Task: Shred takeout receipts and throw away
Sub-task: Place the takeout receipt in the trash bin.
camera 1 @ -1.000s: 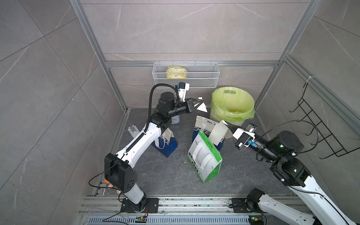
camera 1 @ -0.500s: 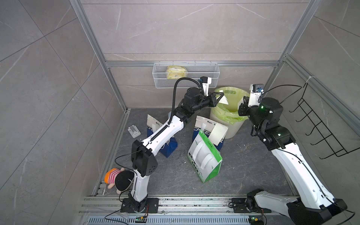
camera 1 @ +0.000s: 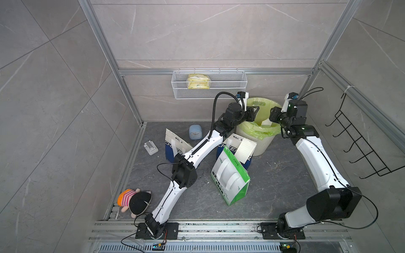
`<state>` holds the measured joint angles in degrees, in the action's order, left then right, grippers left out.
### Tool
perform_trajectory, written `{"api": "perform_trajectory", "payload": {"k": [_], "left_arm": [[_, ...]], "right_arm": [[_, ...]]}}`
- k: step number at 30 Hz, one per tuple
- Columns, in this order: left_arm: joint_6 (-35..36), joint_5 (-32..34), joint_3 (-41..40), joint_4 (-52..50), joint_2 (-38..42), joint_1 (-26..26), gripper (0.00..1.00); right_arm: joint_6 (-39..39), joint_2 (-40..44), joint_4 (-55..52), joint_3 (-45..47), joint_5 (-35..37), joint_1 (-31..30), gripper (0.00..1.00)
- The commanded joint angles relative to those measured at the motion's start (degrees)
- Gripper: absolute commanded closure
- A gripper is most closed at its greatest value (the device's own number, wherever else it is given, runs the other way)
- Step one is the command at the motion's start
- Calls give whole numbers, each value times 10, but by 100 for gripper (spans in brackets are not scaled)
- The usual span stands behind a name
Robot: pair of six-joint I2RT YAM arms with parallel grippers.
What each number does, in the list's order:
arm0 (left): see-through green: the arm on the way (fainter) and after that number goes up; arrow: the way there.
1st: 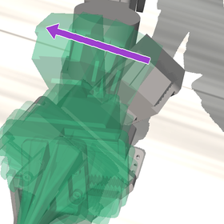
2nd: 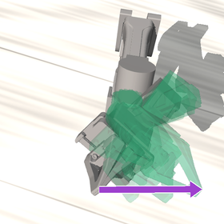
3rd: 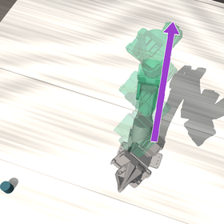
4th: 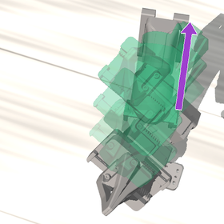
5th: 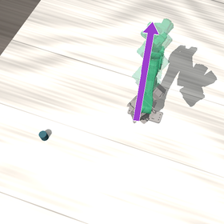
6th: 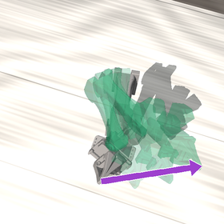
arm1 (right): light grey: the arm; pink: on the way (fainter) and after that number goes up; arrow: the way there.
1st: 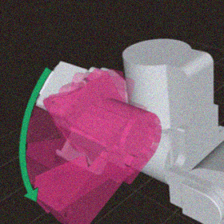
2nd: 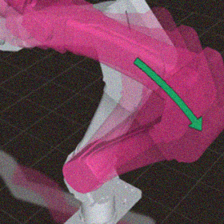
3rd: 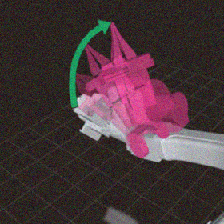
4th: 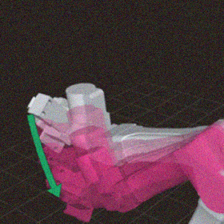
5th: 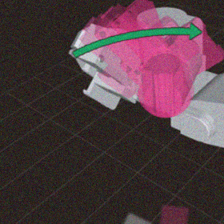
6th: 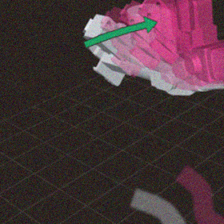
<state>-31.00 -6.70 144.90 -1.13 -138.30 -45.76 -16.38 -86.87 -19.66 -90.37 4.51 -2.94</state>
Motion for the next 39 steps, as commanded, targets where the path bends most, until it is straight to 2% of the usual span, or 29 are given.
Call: {"api": "perform_trajectory", "payload": {"k": [1,3,7,12,15,19,22,25,29,35,39], "left_arm": [[48,32,27,7,1,-2,42],[51,33,32,6,1,-2,32],[67,32,38,6,14,-5,19],[81,27,28,-19,61,-5,18],[71,10,-14,1,100,-6,17],[55,-21,-2,-12,94,-6,17],[121,-61,55,-73,69,-20,17],[238,-43,49,-117,73,-38,14],[319,-8,26,-162,77,-38,13],[360,-19,25,-183,62,-38,13],[361,10,29,-189,54,-38,10]], "right_arm": [[-9,12,7,-12,-14,5,38],[-7,17,5,-14,-16,6,34],[0,32,-6,-23,-22,5,31],[6,56,-63,-43,-38,5,30],[3,86,-77,-25,-50,5,29],[6,113,-75,5,-51,5,30],[7,114,-90,7,-55,5,31],[7,119,-91,13,-47,5,32],[16,137,-92,20,-33,5,34],[19,160,-100,35,-24,5,37],[19,171,-107,43,-1,5,37]]}}
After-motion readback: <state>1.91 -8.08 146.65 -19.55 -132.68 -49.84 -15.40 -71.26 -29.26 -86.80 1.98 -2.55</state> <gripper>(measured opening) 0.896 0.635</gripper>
